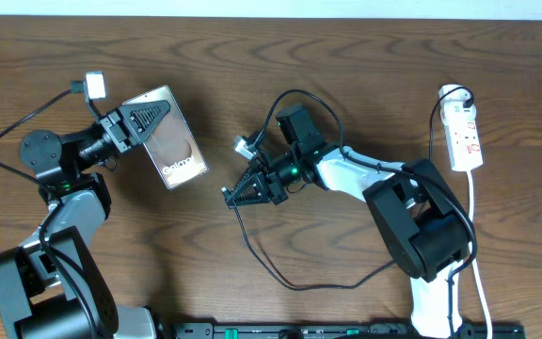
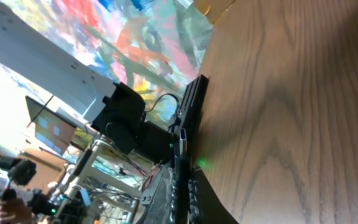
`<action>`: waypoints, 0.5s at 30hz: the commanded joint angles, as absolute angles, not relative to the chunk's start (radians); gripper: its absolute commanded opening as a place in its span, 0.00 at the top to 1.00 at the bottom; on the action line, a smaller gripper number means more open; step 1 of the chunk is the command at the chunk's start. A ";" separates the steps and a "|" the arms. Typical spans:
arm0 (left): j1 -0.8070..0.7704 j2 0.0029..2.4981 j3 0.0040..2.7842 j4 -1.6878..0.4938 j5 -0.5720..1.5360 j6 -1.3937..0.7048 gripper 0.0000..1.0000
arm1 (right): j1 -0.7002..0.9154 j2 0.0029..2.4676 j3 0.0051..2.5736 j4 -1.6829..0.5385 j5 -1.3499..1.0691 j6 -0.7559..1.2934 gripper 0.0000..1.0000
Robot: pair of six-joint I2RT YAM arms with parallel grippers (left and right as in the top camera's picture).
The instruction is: Plug charger to phone and switch on socket
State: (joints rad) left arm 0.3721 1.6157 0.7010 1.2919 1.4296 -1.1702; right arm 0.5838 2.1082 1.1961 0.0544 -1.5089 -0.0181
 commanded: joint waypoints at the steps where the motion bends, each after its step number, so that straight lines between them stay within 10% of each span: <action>1: 0.366 1.613 0.717 1.308 1.413 -1.184 0.93 | 0.585 2.115 1.198 0.094 -1.560 0.001 0.99; 15: 0.301 1.613 0.717 1.326 1.364 -1.184 0.93 | 0.609 2.115 1.198 0.293 -1.560 0.150 0.99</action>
